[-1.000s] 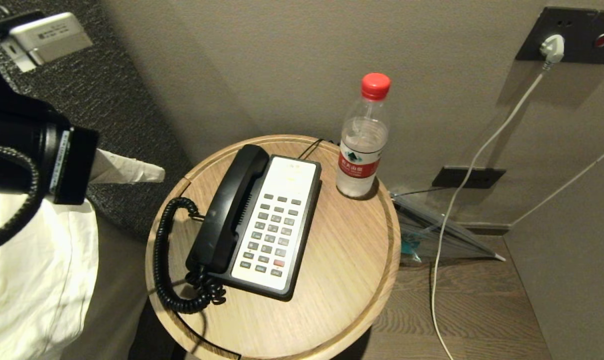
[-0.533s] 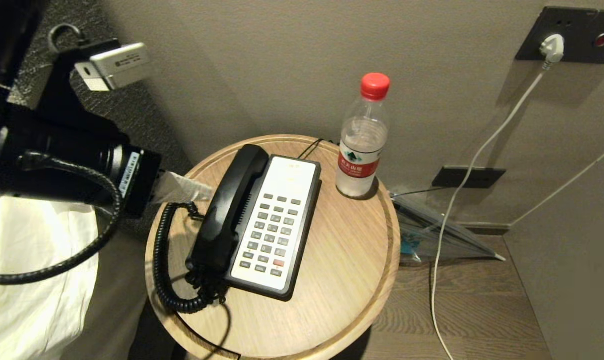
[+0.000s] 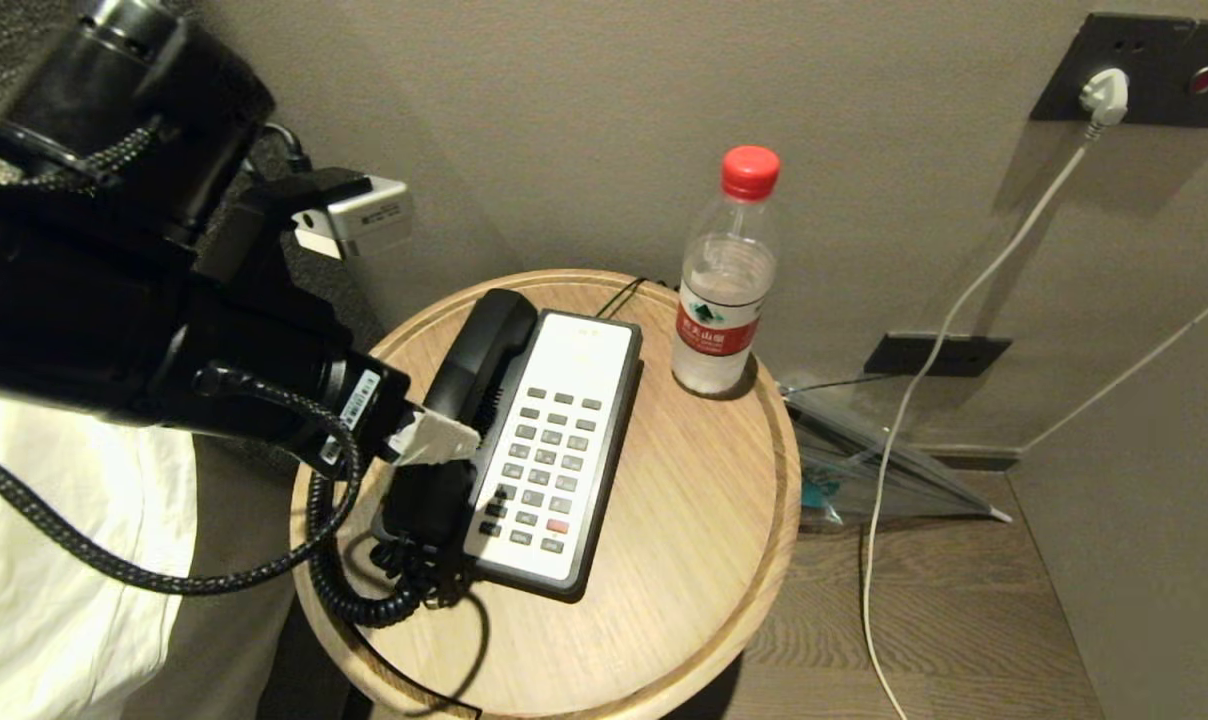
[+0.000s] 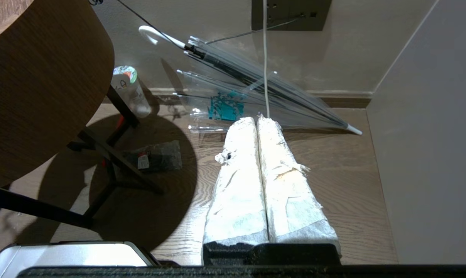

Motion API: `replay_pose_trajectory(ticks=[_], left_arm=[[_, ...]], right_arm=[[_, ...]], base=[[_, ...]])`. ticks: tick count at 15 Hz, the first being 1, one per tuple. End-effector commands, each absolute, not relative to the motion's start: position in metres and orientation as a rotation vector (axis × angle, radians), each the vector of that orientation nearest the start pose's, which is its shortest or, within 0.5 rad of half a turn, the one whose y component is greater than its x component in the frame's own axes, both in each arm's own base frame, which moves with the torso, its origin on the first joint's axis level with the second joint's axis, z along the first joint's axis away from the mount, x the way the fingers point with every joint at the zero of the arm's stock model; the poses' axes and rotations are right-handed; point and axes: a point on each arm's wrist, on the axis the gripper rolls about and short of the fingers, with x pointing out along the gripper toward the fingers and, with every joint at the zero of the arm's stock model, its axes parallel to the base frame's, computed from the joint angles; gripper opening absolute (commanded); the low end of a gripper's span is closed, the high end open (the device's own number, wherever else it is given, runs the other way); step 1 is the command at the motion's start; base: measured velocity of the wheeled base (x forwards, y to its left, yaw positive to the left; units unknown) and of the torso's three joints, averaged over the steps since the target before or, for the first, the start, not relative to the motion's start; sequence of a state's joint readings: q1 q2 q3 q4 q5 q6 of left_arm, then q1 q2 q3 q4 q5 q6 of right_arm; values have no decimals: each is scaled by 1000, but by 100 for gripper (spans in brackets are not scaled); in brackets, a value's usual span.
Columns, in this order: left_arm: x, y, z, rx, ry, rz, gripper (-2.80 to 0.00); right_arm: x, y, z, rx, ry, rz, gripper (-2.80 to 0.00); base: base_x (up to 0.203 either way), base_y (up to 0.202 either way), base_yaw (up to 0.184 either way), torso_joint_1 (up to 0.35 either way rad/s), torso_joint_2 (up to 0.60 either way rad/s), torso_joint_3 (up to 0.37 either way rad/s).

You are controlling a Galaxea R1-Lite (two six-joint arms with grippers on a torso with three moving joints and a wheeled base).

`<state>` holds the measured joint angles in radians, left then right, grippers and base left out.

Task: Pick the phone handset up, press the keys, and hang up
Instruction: Pick up the desk phone handset

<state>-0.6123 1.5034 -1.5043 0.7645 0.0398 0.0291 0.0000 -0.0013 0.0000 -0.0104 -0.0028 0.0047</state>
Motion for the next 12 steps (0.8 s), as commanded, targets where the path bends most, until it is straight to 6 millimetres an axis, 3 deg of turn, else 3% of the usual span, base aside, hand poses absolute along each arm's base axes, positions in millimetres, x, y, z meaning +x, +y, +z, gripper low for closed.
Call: replay_pose_trajectory(ticks=[1, 12], left_arm=[[193, -135, 297, 299, 751, -561, 0], [215, -147, 283, 342, 794, -518, 0]], right_arm=[[-23, 0, 76, 5, -17, -3, -280], [-23, 0, 76, 5, -17, -3, -280]], base=[[0, 0, 0, 0, 0, 0], [0, 0, 0, 0, 0, 0]])
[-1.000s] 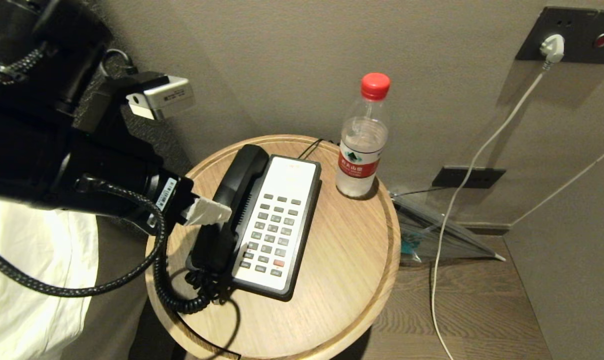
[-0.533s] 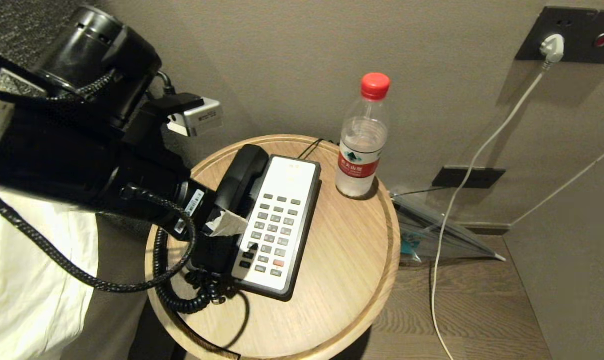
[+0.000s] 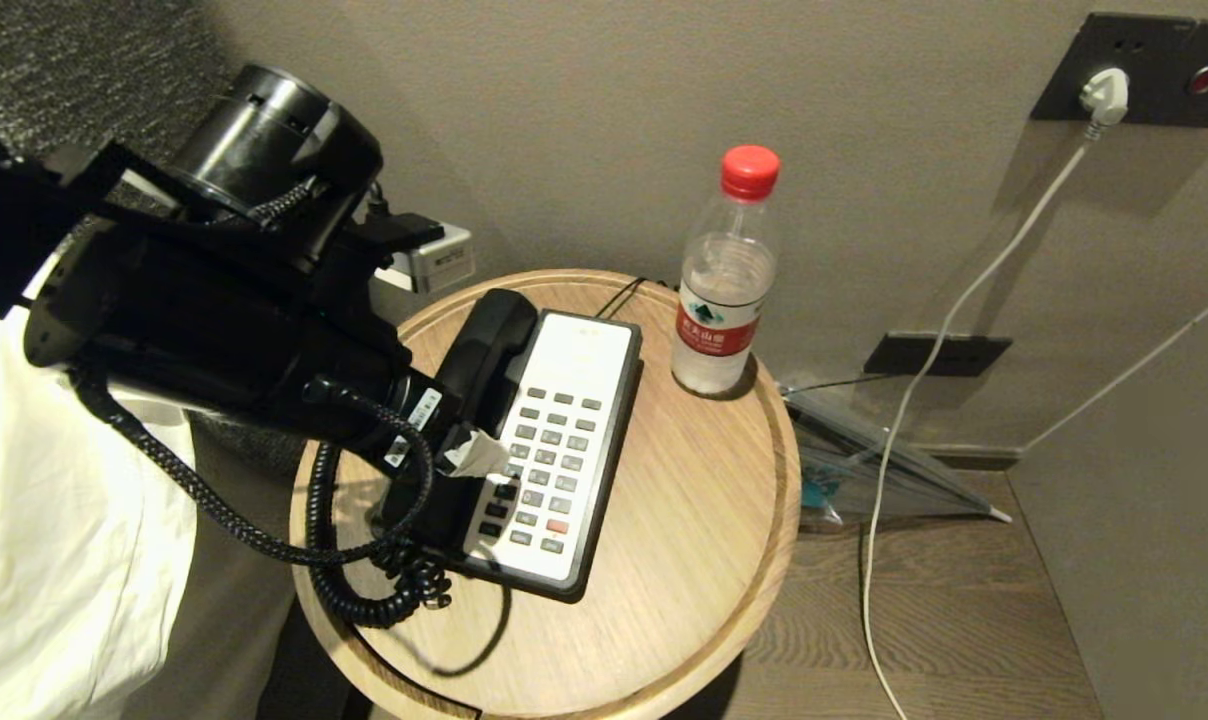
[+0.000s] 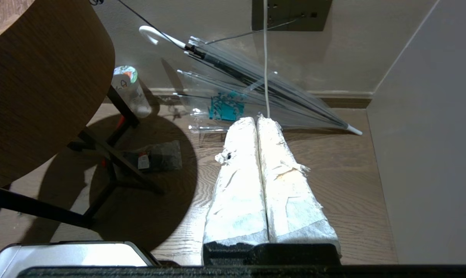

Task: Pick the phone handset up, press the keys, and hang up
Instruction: Pick up the desk phone handset

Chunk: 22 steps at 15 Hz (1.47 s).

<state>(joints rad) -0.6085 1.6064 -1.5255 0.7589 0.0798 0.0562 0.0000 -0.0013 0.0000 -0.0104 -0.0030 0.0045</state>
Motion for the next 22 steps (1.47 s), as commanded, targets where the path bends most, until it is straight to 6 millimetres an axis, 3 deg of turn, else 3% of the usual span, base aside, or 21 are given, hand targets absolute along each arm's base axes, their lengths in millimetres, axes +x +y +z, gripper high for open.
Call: replay_pose_trajectory(ticks=[1, 7, 8, 14, 22], left_arm=[[215, -147, 283, 340, 795, -516, 0], [223, -143, 280, 333, 810, -489, 0], [223, -143, 280, 333, 810, -489, -280], [223, -144, 277, 333, 823, -488, -280], [207, -136, 295, 300, 755, -500, -280]], right_arm=[[-23, 0, 76, 5, -17, -3, -280], [-23, 0, 76, 5, -17, -3, -280], [-23, 0, 76, 5, -17, -3, -280], [-23, 0, 76, 5, -17, -3, -280], [-23, 0, 76, 5, -17, -3, -280]], base=[[0, 0, 0, 0, 0, 0], [0, 0, 0, 0, 0, 0], [0, 0, 0, 0, 0, 0], [0, 0, 0, 0, 0, 0], [0, 0, 0, 0, 0, 0]])
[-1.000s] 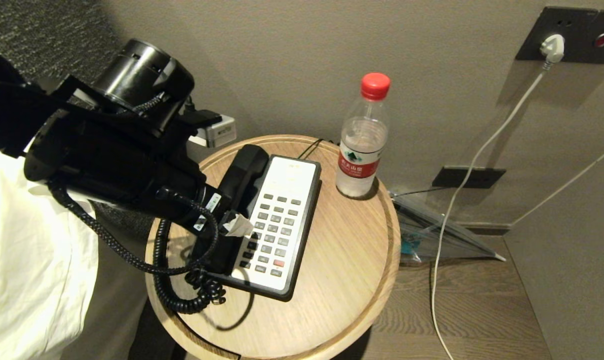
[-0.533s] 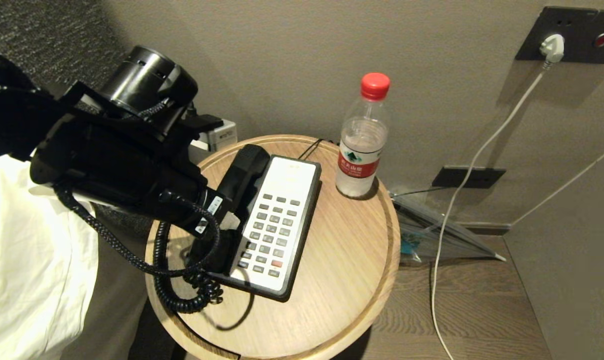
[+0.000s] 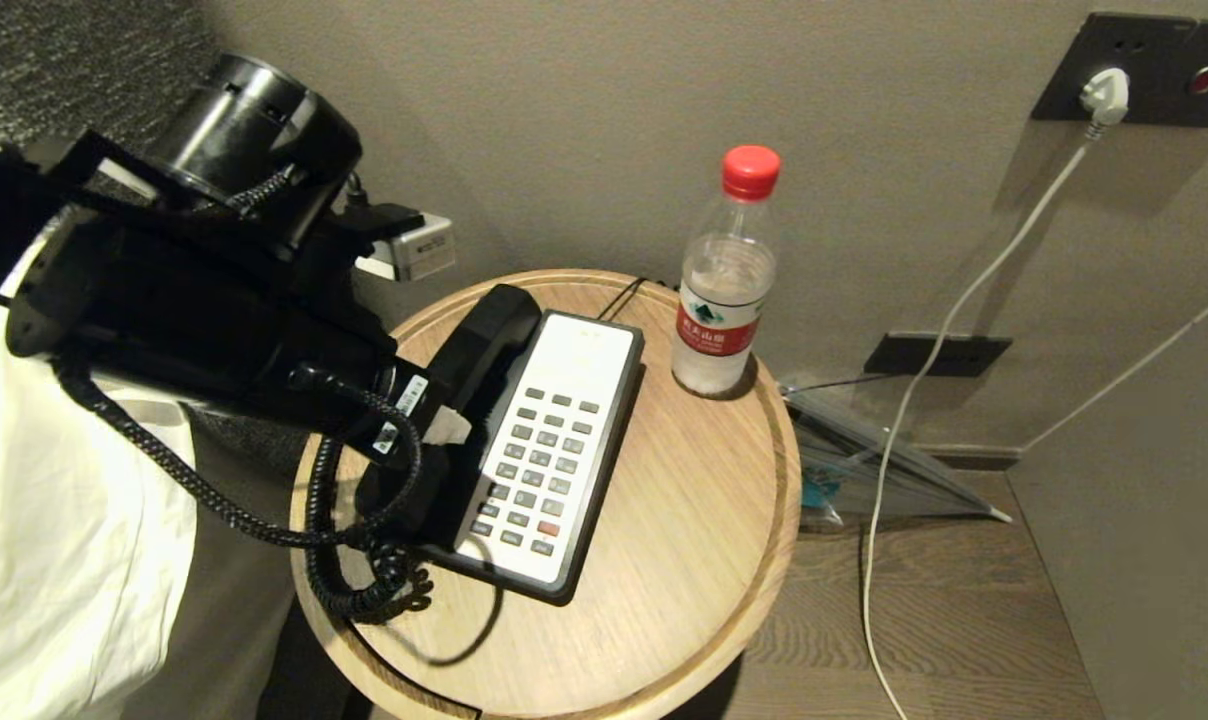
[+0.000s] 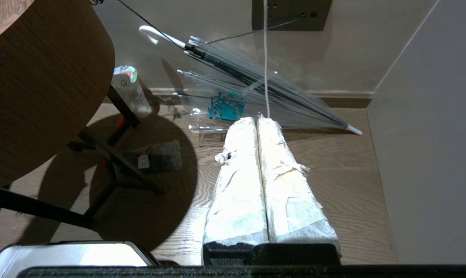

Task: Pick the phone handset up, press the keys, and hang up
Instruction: Pick up the desk phone handset

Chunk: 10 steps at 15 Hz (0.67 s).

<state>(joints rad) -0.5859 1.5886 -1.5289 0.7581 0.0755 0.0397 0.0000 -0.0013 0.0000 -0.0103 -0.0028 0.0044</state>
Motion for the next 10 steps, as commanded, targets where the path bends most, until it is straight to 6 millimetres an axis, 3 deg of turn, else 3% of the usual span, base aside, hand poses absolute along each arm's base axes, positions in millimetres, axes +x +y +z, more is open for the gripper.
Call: replay_pose_trajectory(ticks=[1, 10], left_arm=[[200, -134, 300, 298, 738, -509, -280], [142, -109, 341, 7, 610, -507, -280]], right_arm=[[-23, 0, 76, 5, -17, -3, -280], [-23, 0, 76, 5, -17, -3, -280]], base=[[0, 0, 0, 0, 0, 0], [0, 0, 0, 0, 0, 0]])
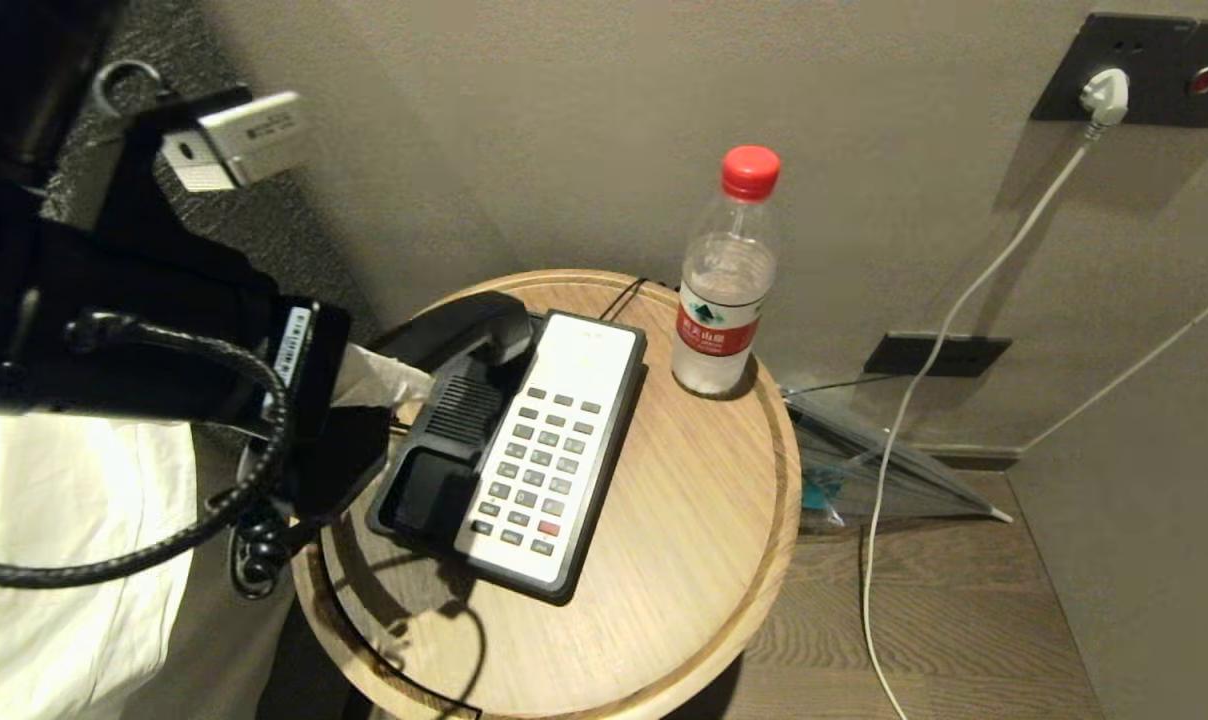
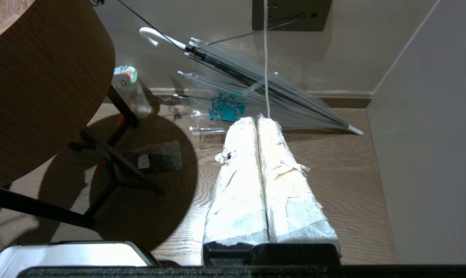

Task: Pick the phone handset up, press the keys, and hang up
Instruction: Pick up the desk phone handset, then dial the number

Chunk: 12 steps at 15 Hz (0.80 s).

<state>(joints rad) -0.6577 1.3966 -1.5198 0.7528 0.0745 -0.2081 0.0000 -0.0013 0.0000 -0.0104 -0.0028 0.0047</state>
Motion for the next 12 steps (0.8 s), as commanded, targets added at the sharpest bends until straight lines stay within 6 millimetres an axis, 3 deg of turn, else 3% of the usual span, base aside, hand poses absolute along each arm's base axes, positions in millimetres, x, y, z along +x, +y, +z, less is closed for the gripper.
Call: replay_pose_trajectory(ticks=[1, 7, 12], left_arm=[[137, -105, 344, -32, 596, -504, -280], [103, -80, 372, -364, 446, -544, -280], [54, -44, 365, -575, 447, -611, -280]], right_arm=[[-23, 0, 76, 5, -17, -3, -280], [-23, 0, 76, 5, -17, -3, -280], [-23, 0, 76, 5, -17, -3, -280]], base=[[0, 0, 0, 0, 0, 0], [0, 0, 0, 0, 0, 0], [0, 0, 0, 0, 0, 0]])
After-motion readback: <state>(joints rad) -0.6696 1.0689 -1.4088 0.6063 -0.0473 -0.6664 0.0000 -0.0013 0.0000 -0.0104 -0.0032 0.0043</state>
